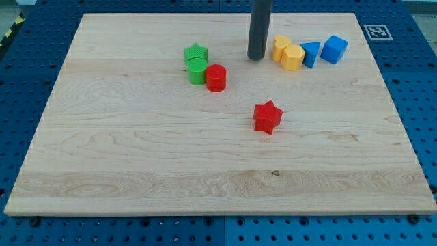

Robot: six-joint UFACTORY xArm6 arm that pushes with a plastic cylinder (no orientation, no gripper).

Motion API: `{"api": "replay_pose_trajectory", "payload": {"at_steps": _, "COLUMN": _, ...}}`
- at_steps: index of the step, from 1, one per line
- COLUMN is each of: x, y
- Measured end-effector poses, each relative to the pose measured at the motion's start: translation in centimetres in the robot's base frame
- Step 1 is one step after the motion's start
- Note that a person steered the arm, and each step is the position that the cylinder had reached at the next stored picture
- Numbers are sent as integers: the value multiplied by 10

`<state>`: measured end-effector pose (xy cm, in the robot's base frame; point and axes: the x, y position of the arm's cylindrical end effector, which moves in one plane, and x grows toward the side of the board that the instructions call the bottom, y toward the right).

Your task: Push the yellow hexagon in between the yellow heart and the blue triangle

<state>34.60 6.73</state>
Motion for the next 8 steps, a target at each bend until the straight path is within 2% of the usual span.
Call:
{"api": "replay_pose_trajectory", "payload": {"at_steps": 1, "x": 26, "y": 18}}
{"api": "replay_pose_trajectory", "payload": {"at_steps": 2, "x": 29, "y": 48}}
{"api": "replay_pose_trajectory", "payload": {"at_steps": 3, "x": 9, "y": 74}}
{"api": "replay_pose_trajectory", "payload": {"at_steps": 4, "x": 6, "y": 80}}
{"api": "replay_pose_trajectory", "payload": {"at_steps": 5, "x": 29, "y": 80}}
{"api": "replay_pose_trajectory", "payload": {"at_steps": 6, "x": 30, "y": 80}}
{"api": "replay_pose_trajectory", "payload": {"at_steps": 8, "x": 16, "y": 80}}
